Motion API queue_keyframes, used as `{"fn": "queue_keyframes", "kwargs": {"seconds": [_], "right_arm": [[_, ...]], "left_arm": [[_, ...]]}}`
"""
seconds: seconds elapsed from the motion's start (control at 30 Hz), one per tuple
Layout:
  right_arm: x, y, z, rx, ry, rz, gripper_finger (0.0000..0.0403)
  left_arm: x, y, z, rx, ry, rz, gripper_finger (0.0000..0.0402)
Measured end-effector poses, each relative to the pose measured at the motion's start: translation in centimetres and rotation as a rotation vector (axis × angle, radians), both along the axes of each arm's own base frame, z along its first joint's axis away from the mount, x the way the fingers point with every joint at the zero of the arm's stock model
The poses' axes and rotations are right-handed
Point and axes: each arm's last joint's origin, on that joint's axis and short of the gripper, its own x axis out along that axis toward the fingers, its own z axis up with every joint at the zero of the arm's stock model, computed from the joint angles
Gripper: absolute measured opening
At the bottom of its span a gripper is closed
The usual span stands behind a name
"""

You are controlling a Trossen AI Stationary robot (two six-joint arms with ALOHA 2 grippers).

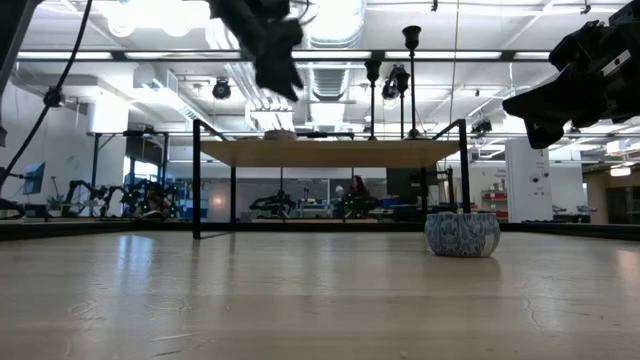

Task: Pick & Place candle stick holders
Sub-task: Put the blue scented candle on the shelf

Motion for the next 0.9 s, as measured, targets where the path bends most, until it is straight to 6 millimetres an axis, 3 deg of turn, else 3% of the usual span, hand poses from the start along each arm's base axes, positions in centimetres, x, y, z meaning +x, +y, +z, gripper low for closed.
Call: {"fn": "queue_keyframes", "kwargs": {"seconds": [0.23, 0.5, 0.63, 0.9], "right_arm": [[0.0, 0.0, 0.0, 0.000, 0.000, 0.000, 0.0009], [0.0, 0.0, 0.0, 0.000, 0.000, 0.000, 0.0009], [0.0, 0.0, 0.0, 0.000, 0.000, 0.000, 0.0009], [0.0, 0.0, 0.0, 0.000, 0.000, 0.000, 0.0009]], "left_arm": [[-0.1, -1.1, 4.9, -0.063, -0.187, 0.119, 0.0349], [0.0, -6.3, 9.3, -0.058, -0.376, -0.141, 0.0349], [-0.2, -9.0, 9.7, -0.094, -0.397, -0.254, 0.0348], [-1.7, -12.1, 9.0, -0.092, -0.536, -0.469, 0.0351]]}}
